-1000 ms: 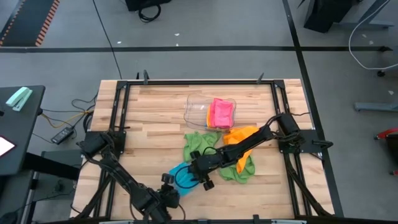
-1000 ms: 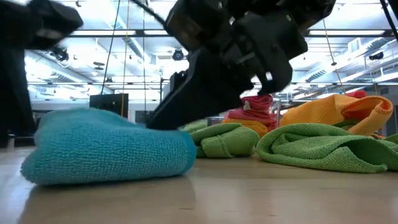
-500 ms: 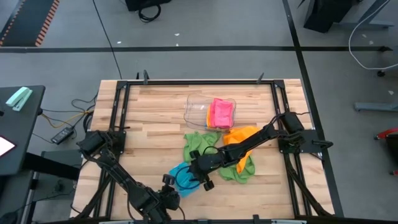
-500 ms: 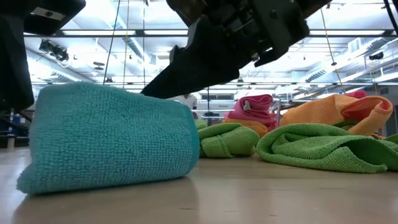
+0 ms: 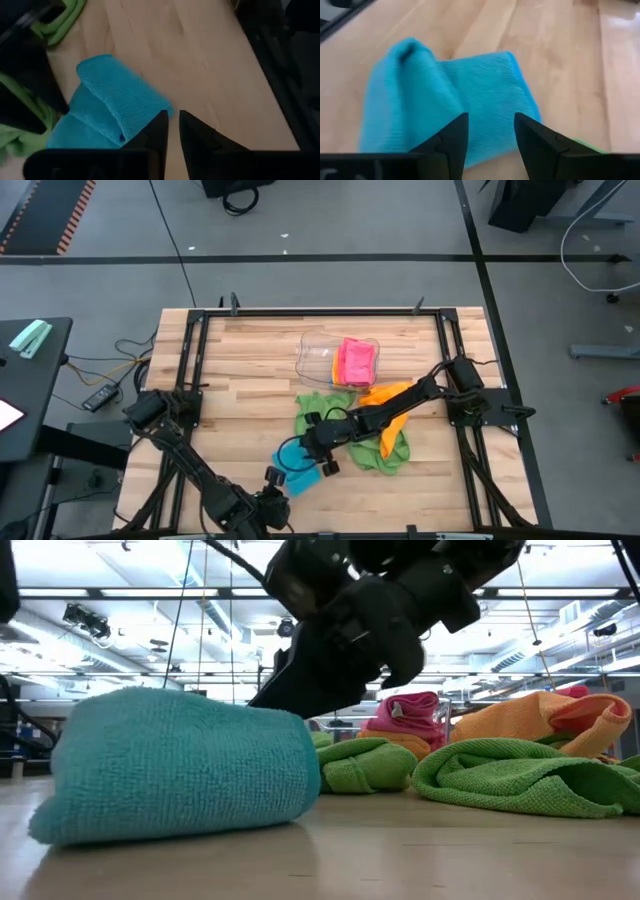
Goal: Fold microfiber towels
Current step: Fold the blue microfiber cloth
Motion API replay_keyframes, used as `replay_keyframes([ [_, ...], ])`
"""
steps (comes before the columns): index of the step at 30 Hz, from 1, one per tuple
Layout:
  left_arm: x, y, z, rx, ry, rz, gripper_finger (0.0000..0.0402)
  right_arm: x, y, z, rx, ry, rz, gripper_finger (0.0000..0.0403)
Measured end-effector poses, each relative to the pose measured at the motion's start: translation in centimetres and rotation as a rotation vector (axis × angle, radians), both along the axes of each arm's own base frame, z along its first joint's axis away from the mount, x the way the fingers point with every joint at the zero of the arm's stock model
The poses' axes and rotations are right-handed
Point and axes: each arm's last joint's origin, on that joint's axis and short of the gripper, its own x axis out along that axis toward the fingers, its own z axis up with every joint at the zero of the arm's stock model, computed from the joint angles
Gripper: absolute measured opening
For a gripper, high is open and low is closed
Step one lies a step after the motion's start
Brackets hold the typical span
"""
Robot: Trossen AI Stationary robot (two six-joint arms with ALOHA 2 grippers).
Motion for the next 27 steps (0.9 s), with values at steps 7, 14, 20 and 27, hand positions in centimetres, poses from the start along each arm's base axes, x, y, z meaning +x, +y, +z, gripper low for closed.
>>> replay_keyframes([
  [7,1.8,1.2,-2.0,-0.016,-0.042,0.125,0.0069,0.1,-0.3,0.0,-0.011,-0.002,-0.003,0.0165],
  [14,2.4,2.2,-3.0,-0.021,-0.002,0.21,0.0092,-0.2,-0.4,-0.6,-0.026,0.051,-0.019,0.0165],
  [20,2.0,2.4,-3.2,-0.017,0.029,0.251,0.0087,-0.9,-0.3,2.7,-0.028,0.026,-0.025,0.0165],
  [27,1.2,2.7,-3.5,-0.031,0.098,0.321,0.0073,-1.7,2.1,4.5,-0.017,-0.055,0.078,0.0165],
])
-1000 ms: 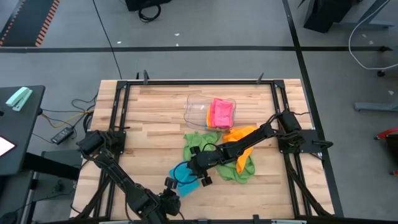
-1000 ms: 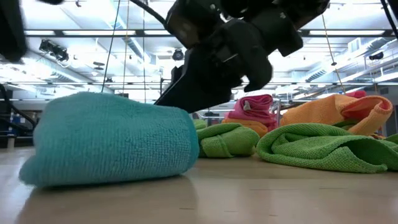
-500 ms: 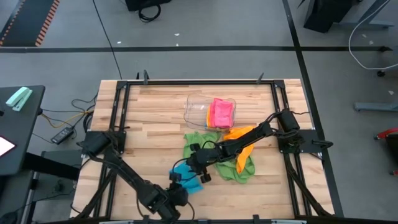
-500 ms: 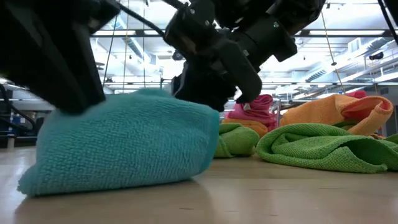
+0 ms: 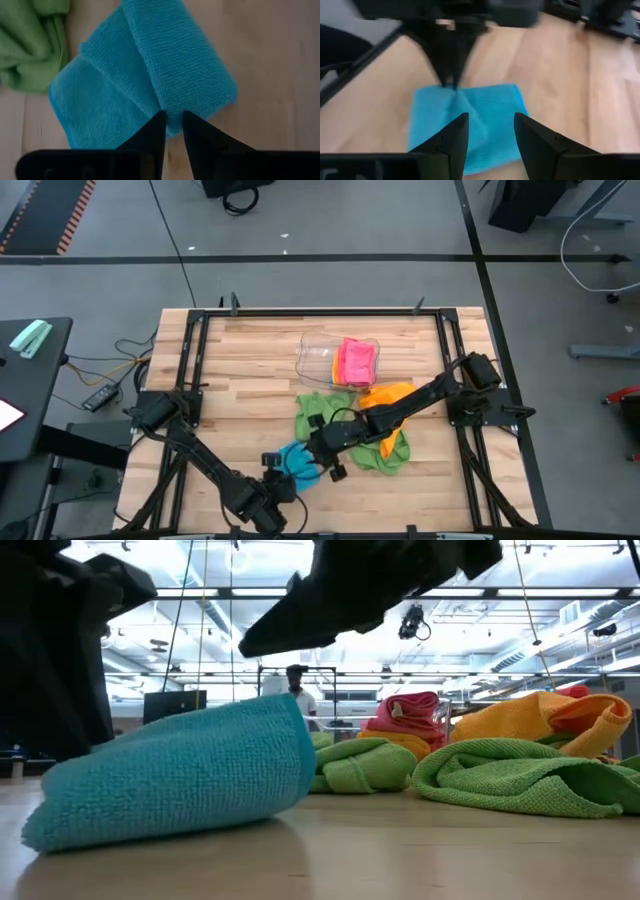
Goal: Fold microfiber towels
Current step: Fold the blue microfiber cloth
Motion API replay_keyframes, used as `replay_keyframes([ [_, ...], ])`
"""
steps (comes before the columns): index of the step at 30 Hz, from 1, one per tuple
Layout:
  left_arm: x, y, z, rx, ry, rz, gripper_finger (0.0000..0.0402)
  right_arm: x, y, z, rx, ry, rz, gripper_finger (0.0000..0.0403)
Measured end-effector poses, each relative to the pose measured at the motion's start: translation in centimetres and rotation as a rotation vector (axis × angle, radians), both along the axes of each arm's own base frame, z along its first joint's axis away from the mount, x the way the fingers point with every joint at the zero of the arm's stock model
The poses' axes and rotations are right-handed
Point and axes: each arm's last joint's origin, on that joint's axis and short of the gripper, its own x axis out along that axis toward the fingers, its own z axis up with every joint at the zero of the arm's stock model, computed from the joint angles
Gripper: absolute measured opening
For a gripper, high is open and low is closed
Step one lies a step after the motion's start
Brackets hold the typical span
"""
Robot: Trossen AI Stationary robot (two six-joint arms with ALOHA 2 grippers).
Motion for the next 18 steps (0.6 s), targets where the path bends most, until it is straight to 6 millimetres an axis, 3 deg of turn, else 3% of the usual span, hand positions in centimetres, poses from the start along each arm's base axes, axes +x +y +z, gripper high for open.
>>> replay_keyframes([
  [5,0.0,0.0,0.0,-0.005,-0.005,0.001,0.0073,0.4,1.9,-2.4,0.014,-0.012,0.059,0.0165],
  [9,0.1,0.0,-0.1,-0.006,-0.007,0.002,0.0075,0.6,2.9,-3.2,0.034,-0.054,0.075,0.0165],
  [18,-0.1,0.2,-0.3,-0.001,0.0,0.01,0.0067,1.1,2.7,-3.9,0.017,-0.076,0.073,0.0165],
])
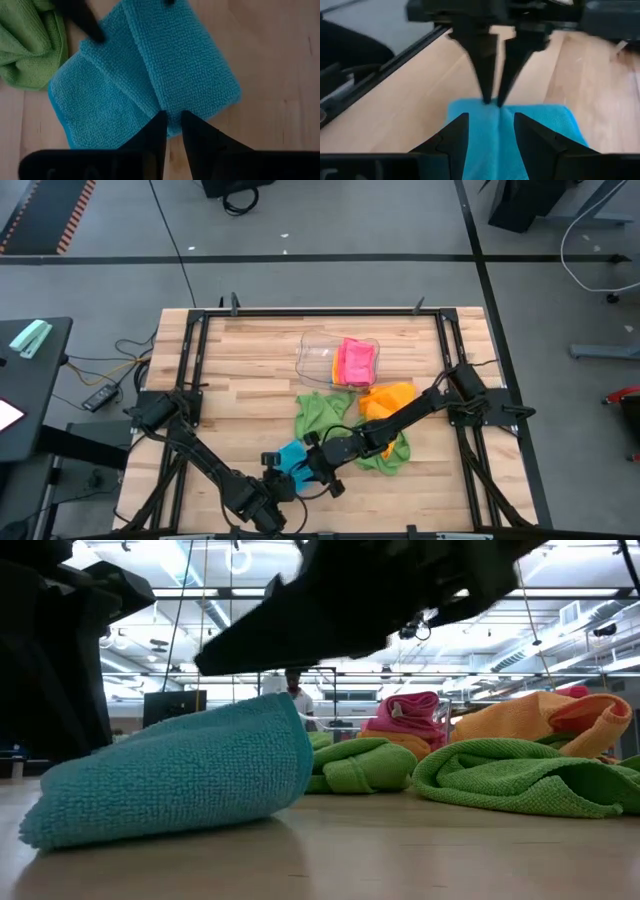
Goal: Fold microfiber towels
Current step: Fold the blue microfiber cloth
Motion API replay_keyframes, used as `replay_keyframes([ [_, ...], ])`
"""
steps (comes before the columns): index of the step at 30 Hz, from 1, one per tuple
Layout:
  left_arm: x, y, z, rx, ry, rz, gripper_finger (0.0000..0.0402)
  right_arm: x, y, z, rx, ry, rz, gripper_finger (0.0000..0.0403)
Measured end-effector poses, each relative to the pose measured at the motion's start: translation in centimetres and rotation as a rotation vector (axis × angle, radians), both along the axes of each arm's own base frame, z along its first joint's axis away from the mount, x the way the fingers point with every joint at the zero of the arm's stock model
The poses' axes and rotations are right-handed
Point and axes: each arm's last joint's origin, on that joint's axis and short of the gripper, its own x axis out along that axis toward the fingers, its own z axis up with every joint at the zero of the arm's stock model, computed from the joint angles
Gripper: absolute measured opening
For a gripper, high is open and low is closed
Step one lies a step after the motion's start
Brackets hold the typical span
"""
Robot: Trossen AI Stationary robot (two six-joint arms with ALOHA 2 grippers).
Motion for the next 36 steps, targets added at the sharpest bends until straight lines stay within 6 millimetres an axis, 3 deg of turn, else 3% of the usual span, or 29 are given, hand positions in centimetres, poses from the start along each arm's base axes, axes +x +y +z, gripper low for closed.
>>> replay_keyframes([
  [5,-0.1,0.1,0.0,-0.002,0.003,0.018,0.0074,0.6,-0.3,-3.0,-0.002,0.021,-0.011,0.0165],
  [8,-0.3,-0.1,0.0,-0.001,0.004,0.013,0.0074,0.8,-0.5,-3.9,-0.003,0.029,-0.031,0.0165],
  [15,-0.6,-0.4,0.7,0.023,0.025,-0.063,0.0065,0.9,-1.5,-4.3,0.033,0.094,-0.089,0.0165],
  [23,0.6,-1.4,2.7,0.004,-0.091,-0.125,0.0067,1.1,-2.2,-4.4,0.107,0.13,-0.157,0.0165],
  [36,1.5,-0.4,-1.8,0.112,0.027,-0.051,0.0059,1.0,-2.0,-4.2,0.13,0.138,-0.173,0.0165],
])
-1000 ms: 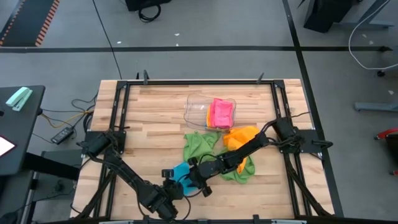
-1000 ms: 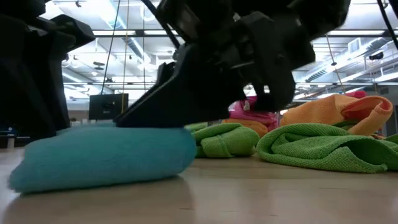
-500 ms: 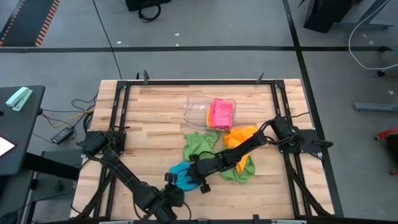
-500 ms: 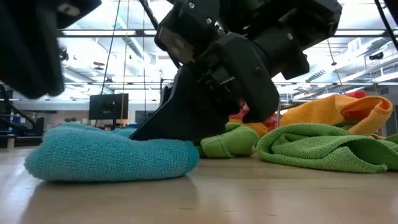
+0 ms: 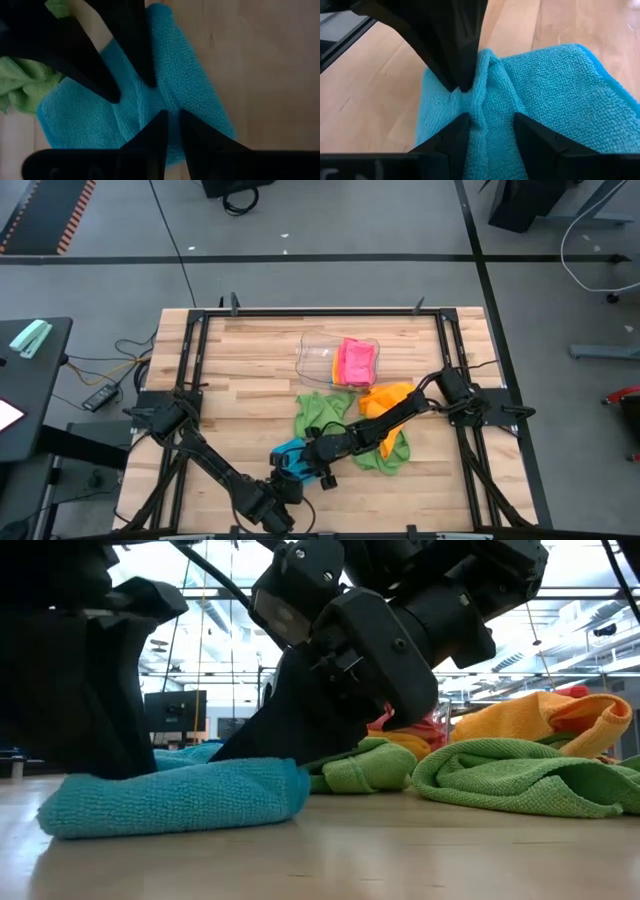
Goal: Fold microfiber towels
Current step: Fold the blue microfiber cloth
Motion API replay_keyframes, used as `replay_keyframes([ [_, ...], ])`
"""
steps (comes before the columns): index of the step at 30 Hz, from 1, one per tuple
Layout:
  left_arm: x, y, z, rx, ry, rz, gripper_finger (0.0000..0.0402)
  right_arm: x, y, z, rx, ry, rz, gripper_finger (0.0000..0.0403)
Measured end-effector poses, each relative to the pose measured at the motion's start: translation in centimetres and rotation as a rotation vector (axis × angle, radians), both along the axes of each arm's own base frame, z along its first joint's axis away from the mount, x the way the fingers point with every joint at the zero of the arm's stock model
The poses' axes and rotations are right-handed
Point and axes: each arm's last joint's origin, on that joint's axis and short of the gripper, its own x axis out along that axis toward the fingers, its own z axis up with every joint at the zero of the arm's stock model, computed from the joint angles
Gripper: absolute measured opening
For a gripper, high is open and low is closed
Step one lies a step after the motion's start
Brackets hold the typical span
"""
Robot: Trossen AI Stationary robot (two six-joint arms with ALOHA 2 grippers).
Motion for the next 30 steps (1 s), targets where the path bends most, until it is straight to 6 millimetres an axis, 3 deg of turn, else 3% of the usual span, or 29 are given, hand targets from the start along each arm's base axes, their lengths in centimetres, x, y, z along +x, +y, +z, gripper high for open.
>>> replay_keyframes([
  [10,-0.5,-0.5,-0.2,-0.011,0.009,0.005,0.0058,-0.3,0.0,3.2,-0.05,-0.072,0.07,0.0165],
  [16,-0.6,-0.4,-0.2,-0.004,0.022,0.004,0.0051,-1.4,2.2,3.7,-0.165,-0.108,0.259,0.0171],
  [23,-0.7,-0.3,-0.2,0.009,0.029,0.006,0.0056,-2.6,4.7,3.6,-0.364,-0.165,0.396,0.0231],
  [30,-0.7,-0.2,-0.2,0.02,0.024,0.006,0.0051,-2.2,4.4,2.4,-0.561,-0.199,0.452,0.0287],
])
